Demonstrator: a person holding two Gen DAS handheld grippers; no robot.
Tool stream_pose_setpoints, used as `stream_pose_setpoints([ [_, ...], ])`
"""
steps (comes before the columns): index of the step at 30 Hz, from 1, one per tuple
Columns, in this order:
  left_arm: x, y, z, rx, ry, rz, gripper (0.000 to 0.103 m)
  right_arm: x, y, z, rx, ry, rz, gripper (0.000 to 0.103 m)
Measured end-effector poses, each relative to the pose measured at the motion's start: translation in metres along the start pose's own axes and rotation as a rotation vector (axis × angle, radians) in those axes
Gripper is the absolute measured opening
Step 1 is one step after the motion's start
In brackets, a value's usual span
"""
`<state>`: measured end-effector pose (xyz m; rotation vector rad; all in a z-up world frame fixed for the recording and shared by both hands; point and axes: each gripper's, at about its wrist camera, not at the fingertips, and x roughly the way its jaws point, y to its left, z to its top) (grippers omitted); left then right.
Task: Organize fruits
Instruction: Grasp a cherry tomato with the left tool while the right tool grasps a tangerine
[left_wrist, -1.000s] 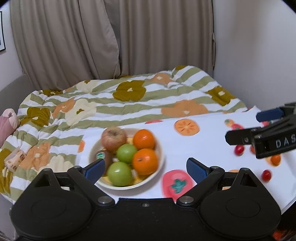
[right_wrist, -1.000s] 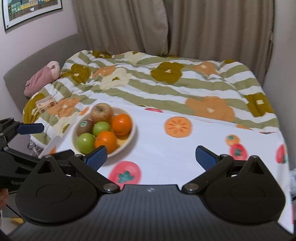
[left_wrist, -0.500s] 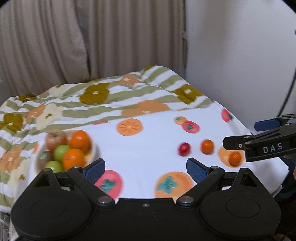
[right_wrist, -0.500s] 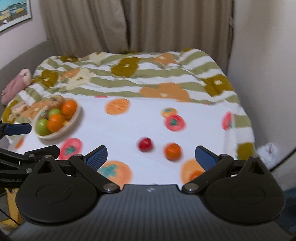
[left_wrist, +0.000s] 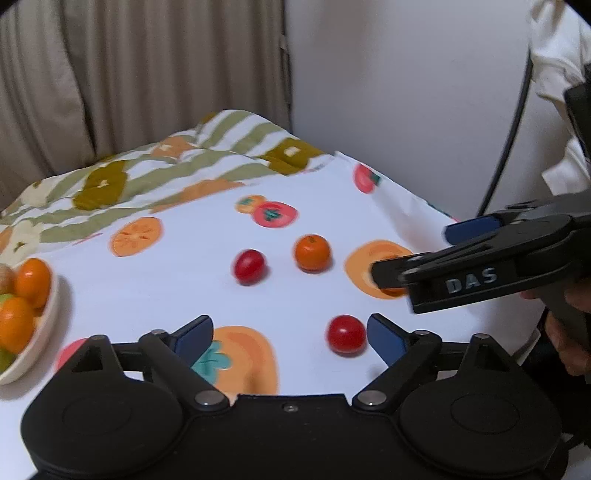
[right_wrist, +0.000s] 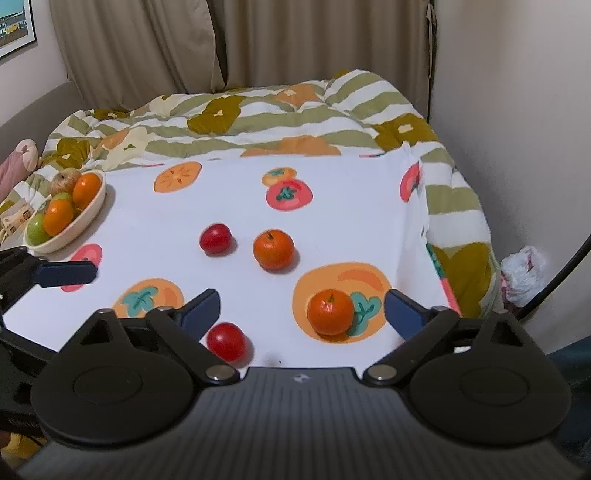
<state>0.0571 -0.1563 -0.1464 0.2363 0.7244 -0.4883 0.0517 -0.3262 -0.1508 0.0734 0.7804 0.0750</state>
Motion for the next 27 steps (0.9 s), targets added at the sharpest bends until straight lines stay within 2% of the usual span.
stream_pose_setpoints([
  [3, 0.015, -0.009, -0.003, 0.011, 0.013, -0.025, 0.088, 0.009, -0.003, -0.006, -0.009, 0.007, 0.001, 0.101],
  [5, 0.024, -0.013, -0.005, 0.011, 0.026, -0.044, 0.077, 0.015, -0.005, -0.008, -0.019, 0.006, -0.003, 0.100],
  [12, 0.045, -0.028, -0.008, 0.044, 0.052, -0.046, 0.066, 0.030, -0.012, -0.014, -0.042, 0.016, 0.006, 0.094],
  [16, 0.052, -0.035, -0.009, 0.051, 0.066, -0.042, 0.054, 0.034, -0.014, -0.016, -0.055, 0.016, 0.008, 0.092],
  [20, 0.058, -0.038, -0.011, 0.052, 0.081, -0.039, 0.039, 0.038, -0.015, -0.016, -0.072, 0.014, 0.013, 0.084],
  [27, 0.057, -0.040, -0.012, 0.045, 0.076, -0.036, 0.038, 0.041, -0.015, -0.018, -0.085, 0.015, 0.012, 0.080],
])
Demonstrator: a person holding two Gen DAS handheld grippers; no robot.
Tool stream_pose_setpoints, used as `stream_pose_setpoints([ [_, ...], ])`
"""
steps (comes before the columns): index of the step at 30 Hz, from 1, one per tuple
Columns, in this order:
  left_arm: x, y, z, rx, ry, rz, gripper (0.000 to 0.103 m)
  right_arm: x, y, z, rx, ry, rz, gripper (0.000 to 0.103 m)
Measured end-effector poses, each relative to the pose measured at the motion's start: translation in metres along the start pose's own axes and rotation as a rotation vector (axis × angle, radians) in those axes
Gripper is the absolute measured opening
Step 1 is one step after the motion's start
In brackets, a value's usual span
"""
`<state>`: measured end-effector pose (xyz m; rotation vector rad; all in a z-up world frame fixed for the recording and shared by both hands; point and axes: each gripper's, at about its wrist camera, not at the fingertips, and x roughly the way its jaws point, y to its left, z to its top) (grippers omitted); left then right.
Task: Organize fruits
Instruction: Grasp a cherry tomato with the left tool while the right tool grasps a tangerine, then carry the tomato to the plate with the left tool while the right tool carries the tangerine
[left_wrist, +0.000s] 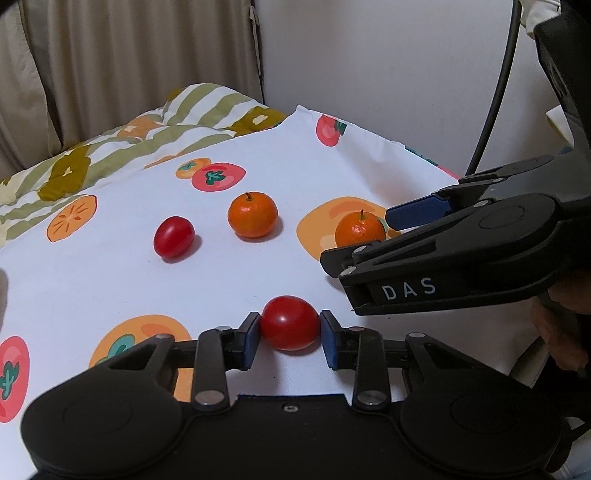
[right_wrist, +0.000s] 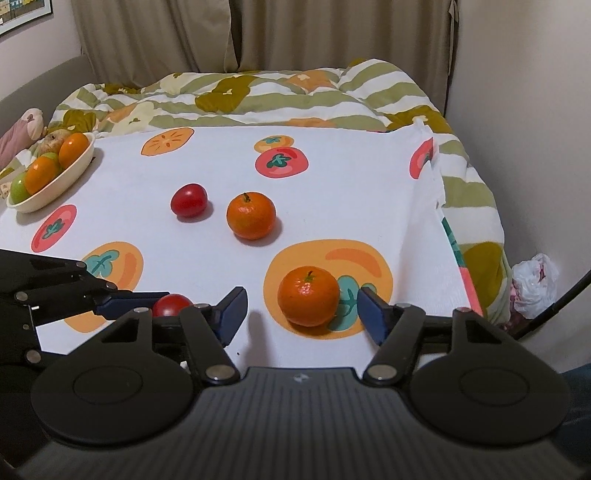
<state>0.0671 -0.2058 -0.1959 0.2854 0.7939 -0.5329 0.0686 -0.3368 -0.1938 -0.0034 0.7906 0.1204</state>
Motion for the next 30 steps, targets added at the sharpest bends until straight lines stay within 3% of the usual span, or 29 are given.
stream_pose_setpoints([
  [14, -0.007, 0.010, 0.000, -0.038, 0.015, 0.041, 0.038, 0.006, 0.000, 0.003, -0.017, 0.008, -0.017, 0.053],
  [30, -0.040, 0.038, 0.006, -0.085, -0.040, 0.115, 0.037, -0.016, 0.021, 0.027, -0.011, -0.033, 0.018, 0.052],
])
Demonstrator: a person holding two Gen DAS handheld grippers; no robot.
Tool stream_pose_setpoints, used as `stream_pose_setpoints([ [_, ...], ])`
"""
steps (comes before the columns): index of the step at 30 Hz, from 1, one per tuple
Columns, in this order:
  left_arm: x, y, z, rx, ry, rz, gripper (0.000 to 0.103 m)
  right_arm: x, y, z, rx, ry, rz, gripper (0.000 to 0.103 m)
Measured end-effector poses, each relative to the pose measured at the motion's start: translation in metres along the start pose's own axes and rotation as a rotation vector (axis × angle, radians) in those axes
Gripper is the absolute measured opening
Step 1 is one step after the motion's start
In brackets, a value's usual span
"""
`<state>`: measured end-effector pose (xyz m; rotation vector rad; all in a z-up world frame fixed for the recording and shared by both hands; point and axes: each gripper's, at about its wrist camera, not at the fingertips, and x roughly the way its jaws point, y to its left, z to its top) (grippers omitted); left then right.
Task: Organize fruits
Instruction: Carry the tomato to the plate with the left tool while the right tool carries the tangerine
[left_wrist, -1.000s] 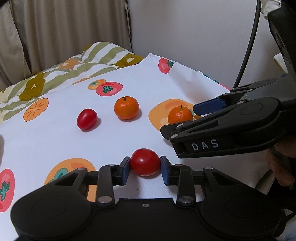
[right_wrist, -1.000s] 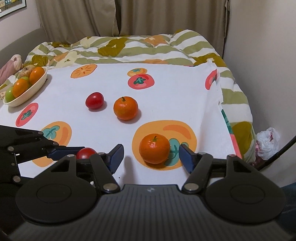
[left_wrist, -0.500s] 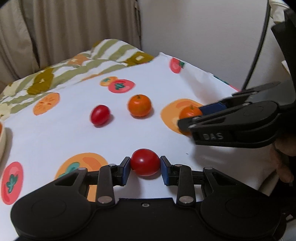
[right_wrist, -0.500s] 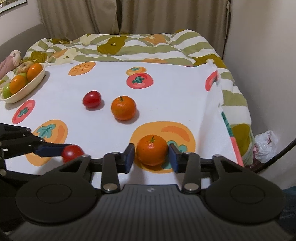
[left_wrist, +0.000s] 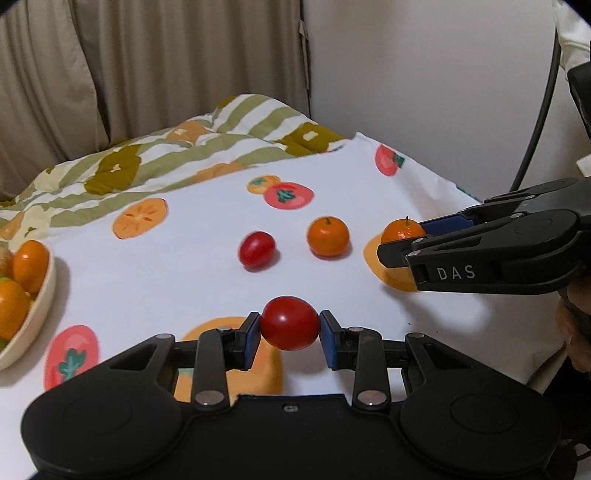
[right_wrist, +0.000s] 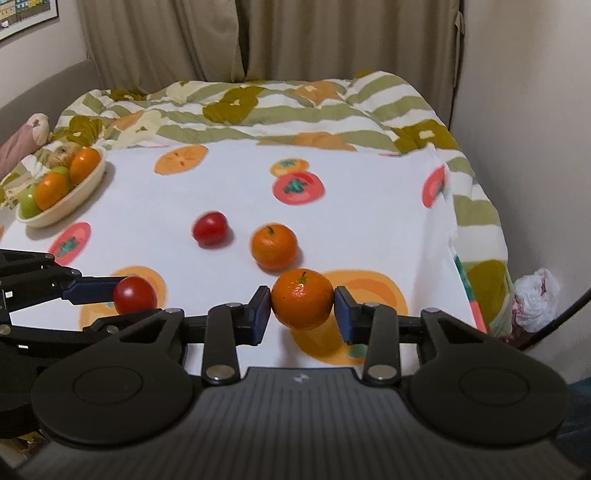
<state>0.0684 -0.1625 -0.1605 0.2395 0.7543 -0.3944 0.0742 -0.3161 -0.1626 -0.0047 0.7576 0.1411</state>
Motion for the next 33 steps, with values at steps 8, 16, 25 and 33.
stream_pose_setpoints([
  [8, -0.035, 0.028, 0.018, -0.027, -0.033, 0.055, 0.037, -0.023, 0.031, 0.036, -0.004, -0.046, 0.057, 0.052],
  [16, -0.072, 0.070, 0.036, -0.068, -0.079, 0.120, 0.037, -0.037, 0.077, 0.072, -0.038, -0.083, 0.128, 0.052],
  [25, -0.089, 0.137, 0.044, -0.102, -0.079, 0.188, 0.037, -0.030, 0.140, 0.114, -0.060, -0.104, 0.198, 0.052],
  [33, -0.092, 0.202, 0.042, -0.130, -0.066, 0.218, 0.037, -0.006, 0.194, 0.142, -0.069, -0.099, 0.227, 0.052],
])
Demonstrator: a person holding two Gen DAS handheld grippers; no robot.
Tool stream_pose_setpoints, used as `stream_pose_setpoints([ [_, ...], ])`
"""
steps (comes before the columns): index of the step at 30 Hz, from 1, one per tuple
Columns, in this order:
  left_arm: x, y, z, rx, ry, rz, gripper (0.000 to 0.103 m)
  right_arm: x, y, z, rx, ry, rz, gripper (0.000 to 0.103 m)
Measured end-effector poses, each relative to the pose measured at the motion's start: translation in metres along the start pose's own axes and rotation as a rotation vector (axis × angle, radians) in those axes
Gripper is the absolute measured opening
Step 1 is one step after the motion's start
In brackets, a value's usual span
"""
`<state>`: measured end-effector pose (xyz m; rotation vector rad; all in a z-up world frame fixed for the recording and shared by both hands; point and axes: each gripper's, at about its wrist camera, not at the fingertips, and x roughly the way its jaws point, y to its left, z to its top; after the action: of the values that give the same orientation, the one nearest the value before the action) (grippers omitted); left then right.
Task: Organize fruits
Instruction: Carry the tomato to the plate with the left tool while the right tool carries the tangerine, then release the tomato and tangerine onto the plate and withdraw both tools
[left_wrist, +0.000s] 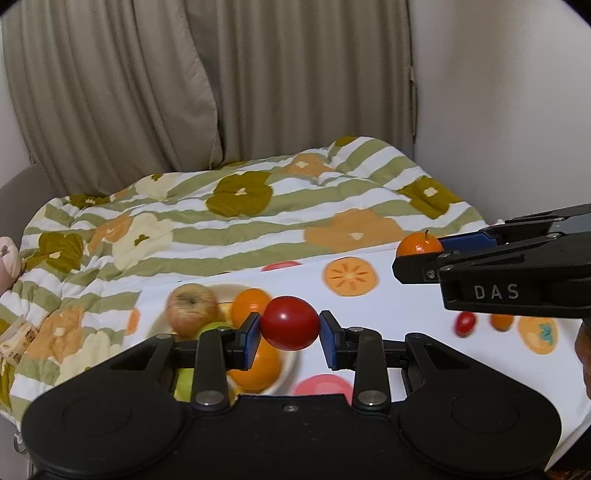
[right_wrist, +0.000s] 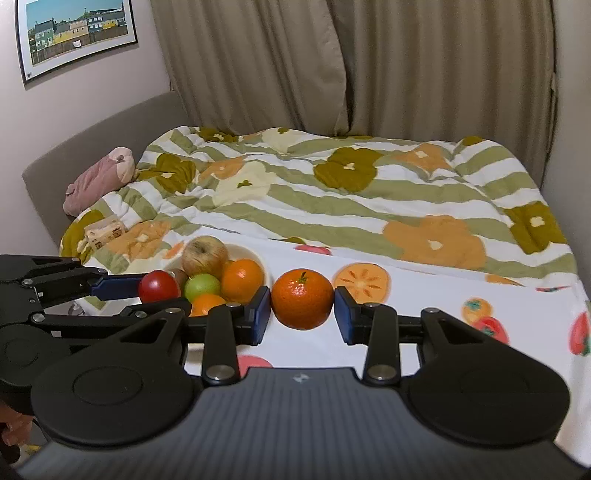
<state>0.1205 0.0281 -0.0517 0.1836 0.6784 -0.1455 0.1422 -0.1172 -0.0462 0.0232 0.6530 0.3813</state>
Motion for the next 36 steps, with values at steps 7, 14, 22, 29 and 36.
stream_pose_setpoints([
  [7, 0.024, 0.054, -0.003, -0.023, 0.031, 0.009, 0.037, 0.042, 0.038, 0.016, -0.001, 0.029, 0.007, 0.052],
  [14, 0.062, 0.101, -0.009, -0.052, 0.089, -0.006, 0.037, 0.084, 0.066, 0.024, 0.015, 0.059, -0.003, 0.052],
  [22, 0.103, 0.124, -0.019, -0.011, 0.163, -0.051, 0.037, 0.120, 0.086, 0.022, 0.060, 0.087, -0.032, 0.052],
  [29, 0.116, 0.128, -0.021, 0.046, 0.174, -0.093, 0.044, 0.132, 0.089, 0.021, 0.085, 0.095, -0.072, 0.052],
  [36, 0.099, 0.130, -0.020, 0.080, 0.115, -0.106, 0.097, 0.130, 0.091, 0.026, 0.064, 0.098, -0.086, 0.052],
])
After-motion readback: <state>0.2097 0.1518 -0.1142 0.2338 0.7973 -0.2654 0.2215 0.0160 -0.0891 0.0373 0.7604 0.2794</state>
